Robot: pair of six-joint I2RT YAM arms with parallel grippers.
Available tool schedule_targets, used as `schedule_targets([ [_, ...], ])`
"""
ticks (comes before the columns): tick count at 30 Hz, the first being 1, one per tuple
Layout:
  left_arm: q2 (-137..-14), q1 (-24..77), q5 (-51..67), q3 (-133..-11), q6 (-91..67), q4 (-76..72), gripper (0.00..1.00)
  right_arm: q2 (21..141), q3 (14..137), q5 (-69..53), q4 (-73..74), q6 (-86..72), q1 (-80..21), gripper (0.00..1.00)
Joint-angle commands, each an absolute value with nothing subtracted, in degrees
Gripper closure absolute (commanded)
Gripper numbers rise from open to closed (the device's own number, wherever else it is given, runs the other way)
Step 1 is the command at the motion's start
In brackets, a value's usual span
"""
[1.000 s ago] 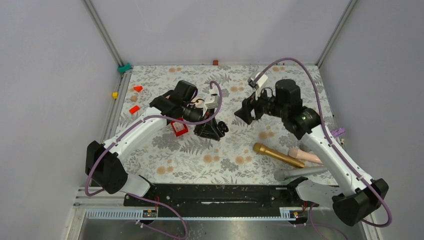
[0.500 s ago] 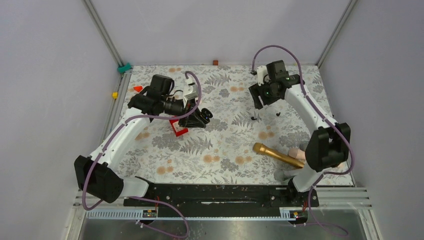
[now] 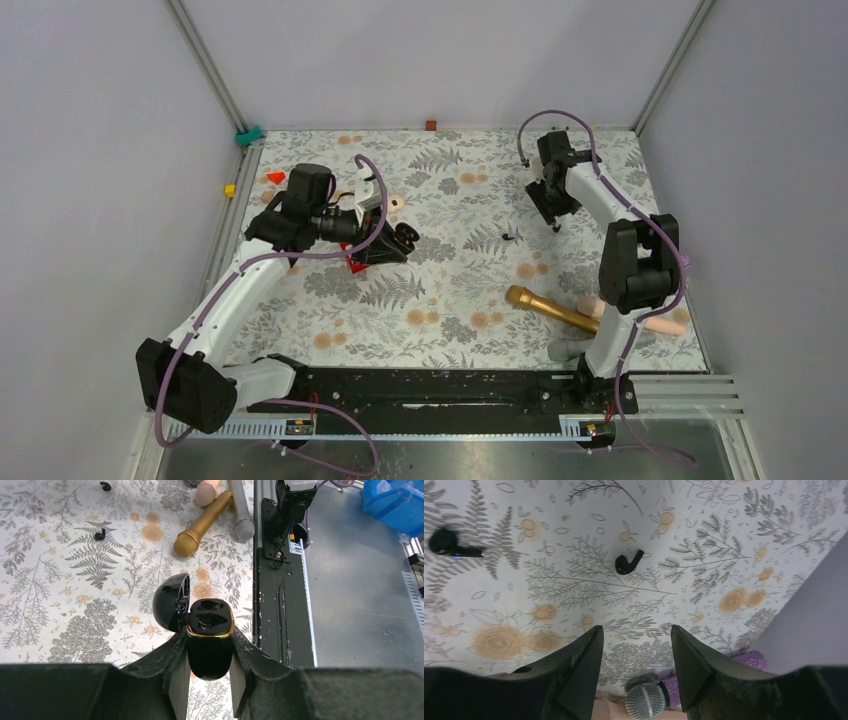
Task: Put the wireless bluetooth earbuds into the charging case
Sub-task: Pick up the earbud from the center of the board.
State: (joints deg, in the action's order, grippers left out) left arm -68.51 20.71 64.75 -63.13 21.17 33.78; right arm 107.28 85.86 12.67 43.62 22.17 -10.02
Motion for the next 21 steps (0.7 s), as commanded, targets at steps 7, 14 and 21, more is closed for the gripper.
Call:
schedule_targets([
  [7,-68.3,20.6,66.8,-62.9,19.6,29.2,1.00,111.2,87.1,17.9,39.6,25.2,-10.5,0.42],
  [14,-68.6,20.6,66.7,-62.9,19.6,29.2,1.00,114.4,87.5,18.0,39.8,25.2,-11.1,0.43],
  [21,-68.8,20.6,66.7,-62.9,19.7,29.2,1.00,117.2,87.5,20.6,38.8,27.4,-13.0,0.44],
])
